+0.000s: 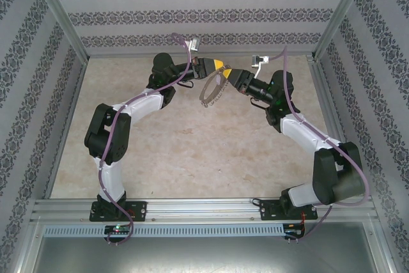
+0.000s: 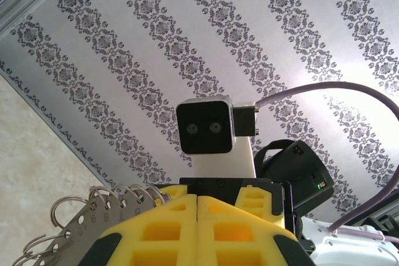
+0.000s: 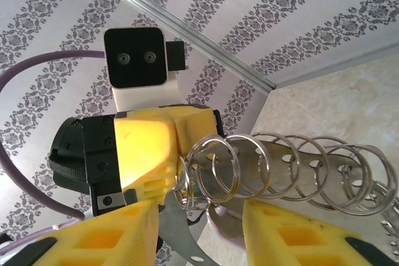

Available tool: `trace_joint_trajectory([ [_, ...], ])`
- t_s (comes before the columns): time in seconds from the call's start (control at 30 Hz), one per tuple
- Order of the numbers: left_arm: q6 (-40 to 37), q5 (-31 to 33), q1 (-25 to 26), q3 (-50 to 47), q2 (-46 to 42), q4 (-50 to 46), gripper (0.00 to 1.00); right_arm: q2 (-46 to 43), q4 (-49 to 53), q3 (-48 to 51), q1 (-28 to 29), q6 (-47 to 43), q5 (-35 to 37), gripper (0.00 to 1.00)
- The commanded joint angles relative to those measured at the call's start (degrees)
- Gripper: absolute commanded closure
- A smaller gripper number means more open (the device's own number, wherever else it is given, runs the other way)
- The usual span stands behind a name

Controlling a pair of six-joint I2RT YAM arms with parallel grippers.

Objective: Put the keys on the keyring

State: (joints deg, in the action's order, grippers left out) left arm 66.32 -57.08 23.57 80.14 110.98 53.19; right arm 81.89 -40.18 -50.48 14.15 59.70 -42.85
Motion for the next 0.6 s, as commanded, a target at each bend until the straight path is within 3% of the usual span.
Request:
trace_joint_trajectory([
  [0.0, 0.6, 0.3, 0.3, -0.1, 0.4, 5.2, 1.0, 0.0, -3.8, -2.1, 0.7, 0.4, 0.6, 0.59],
  [0.37, 1.3, 0.4, 0.2, -0.4, 0.6, 6.4, 1.0, 1.2, -4.3, -4.0, 1.2, 0.9, 0.0, 0.72],
  [0.57, 1.4, 0.4, 0.3, -0.5, 0.6, 6.5, 1.0, 1.6, -4.5, -4.0, 1.4, 0.8, -0.6, 0.93],
])
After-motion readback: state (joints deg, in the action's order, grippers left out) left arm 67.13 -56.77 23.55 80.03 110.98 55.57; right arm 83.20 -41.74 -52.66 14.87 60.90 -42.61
